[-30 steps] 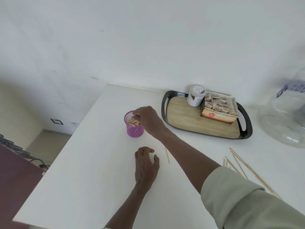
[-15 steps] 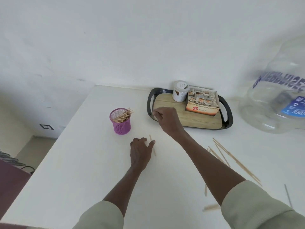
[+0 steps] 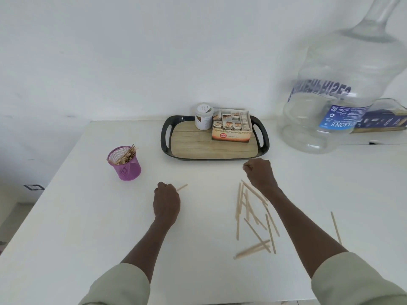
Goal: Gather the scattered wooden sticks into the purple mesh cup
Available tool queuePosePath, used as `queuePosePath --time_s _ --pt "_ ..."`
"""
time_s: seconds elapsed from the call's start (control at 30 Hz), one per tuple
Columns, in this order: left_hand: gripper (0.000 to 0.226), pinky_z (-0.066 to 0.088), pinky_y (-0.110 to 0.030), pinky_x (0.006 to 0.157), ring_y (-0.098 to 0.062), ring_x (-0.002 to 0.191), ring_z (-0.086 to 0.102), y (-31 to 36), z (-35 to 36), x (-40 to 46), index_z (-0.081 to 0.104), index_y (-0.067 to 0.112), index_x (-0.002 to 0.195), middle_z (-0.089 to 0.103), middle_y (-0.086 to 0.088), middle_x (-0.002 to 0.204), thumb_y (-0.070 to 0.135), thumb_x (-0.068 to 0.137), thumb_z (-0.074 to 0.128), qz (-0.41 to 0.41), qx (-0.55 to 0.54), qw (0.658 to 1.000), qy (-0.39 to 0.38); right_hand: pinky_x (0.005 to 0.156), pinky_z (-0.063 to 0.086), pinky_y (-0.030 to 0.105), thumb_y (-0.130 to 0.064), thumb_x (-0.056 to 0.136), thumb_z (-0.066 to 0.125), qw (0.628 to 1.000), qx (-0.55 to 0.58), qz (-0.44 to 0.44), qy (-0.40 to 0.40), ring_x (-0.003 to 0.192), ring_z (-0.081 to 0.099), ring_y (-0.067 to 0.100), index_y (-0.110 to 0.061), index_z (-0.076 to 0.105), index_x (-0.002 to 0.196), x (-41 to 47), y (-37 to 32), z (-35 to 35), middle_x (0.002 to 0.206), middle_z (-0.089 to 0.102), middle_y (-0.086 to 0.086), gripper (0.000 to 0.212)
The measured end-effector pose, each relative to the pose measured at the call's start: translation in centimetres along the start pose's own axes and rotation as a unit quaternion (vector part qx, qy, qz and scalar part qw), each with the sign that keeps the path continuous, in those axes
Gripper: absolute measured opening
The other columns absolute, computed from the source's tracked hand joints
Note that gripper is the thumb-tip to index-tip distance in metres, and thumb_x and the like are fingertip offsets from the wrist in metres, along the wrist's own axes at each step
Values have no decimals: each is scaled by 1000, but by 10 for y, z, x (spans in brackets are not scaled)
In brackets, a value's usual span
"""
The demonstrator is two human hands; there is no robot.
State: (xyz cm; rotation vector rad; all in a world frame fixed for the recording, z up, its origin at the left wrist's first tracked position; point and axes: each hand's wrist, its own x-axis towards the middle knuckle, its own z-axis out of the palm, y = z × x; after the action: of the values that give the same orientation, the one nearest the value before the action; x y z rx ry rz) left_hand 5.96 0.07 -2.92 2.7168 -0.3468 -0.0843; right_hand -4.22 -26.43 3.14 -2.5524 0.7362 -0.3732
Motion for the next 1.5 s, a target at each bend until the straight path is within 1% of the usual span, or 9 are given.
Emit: queuePosePath --time_s 0.27,0.5,0.67,0.73,0.93,1.1,1.27,1.37,1.5 --pt "25 47 -36 81 -25 102 56 15 12 -24 55 8 111 56 -8 111 6 94 37 0 165 986 -6 93 47 36 -8 89 53 981 -116 143 -62 112 59 36 3 65 105 -27 87 -24 113 65 19 23" --pt "37 47 -42 92 -34 111 58 61 27 -45 53 6 120 61 -16 116 -3 89 35 17 -68 995 -68 98 44 35 -14 97 48 980 -82 133 -125 120 52 34 -1 62 118 -45 100 -18 125 53 19 29" --pt "43 45 -36 95 -31 116 55 98 45 -63 56 8 127 59 -14 124 0 89 39 26 -115 985 -123 85 42 26 -6 89 50 982 -40 84 -167 115 58 30 -1 66 90 -51 94 -15 116 65 15 17" --pt "34 44 -35 95 -31 115 56 110 51 -68 58 4 125 60 -16 123 9 93 44 46 -106 985 -126 88 45 28 -9 89 55 986 -72 79 -130 119 57 28 -2 68 104 -55 102 -22 120 65 11 21" --pt "64 46 -42 98 -33 119 52 143 62 -82 55 4 126 55 -16 123 55 89 60 52 -68 986 -144 81 54 35 -13 87 65 959 -159 229 -45 107 66 34 -4 62 109 -72 142 -65 110 68 16 25" --pt "35 51 -40 89 -32 107 60 157 66 -86 62 3 112 63 -16 112 31 91 64 43 -55 991 -111 78 53 33 -22 74 85 906 -142 370 -150 102 68 29 -12 57 84 -88 175 -109 93 68 7 31" --pt "17 33 -29 44 -37 72 64 167 65 -82 49 4 64 66 -20 81 -1 80 47 8 -63 992 -112 45 40 17 -16 72 82 893 -96 390 -200 29 49 10 -14 47 62 -102 195 -104 33 52 -5 37" --pt "18 36 -29 51 -34 72 60 169 63 -81 45 7 65 65 -18 83 1 82 51 6 -64 991 -119 42 36 17 -10 73 78 920 -97 344 -160 47 61 13 -11 49 65 -99 191 -96 46 59 0 30" --pt "14 40 -32 61 -34 78 61 169 62 -78 49 6 72 64 -17 86 7 85 55 26 -47 990 -128 76 51 31 1 81 58 955 -91 269 -91 99 68 35 -5 58 87 -89 176 -80 98 69 20 8"
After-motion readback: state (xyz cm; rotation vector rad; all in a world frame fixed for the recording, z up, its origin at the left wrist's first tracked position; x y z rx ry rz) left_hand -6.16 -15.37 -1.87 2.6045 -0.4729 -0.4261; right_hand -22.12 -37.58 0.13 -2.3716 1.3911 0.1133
